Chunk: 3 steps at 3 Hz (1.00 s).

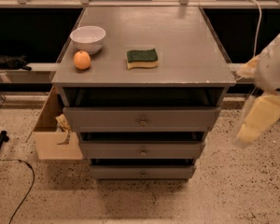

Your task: Open middle drawer

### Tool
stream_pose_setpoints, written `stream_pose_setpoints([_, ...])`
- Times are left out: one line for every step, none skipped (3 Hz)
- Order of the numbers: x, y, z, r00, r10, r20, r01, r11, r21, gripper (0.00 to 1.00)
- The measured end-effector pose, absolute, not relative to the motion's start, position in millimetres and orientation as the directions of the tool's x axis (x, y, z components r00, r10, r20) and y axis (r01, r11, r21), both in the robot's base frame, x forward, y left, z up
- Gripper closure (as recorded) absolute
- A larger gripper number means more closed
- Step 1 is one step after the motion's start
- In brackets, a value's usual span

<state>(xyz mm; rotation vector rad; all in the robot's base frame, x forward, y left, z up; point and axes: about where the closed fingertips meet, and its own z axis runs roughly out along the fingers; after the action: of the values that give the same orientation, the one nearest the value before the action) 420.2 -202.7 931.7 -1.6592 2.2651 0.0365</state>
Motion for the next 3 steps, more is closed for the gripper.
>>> stream_pose_setpoints([394.0,-168.0,864.3,-0.269,-0.925,-0.267,-0.951,0.299,-0.077,0.00])
stream_pose_setpoints([367.4,-138.2,810.8,-0.257,-0.935,-0.244,-0.965,0.261,0.017,0.00])
stream_pose_setpoints([366.8,-138.9,810.3,-0.258,-0.935,-0.242,-0.965,0.261,0.019,0.00])
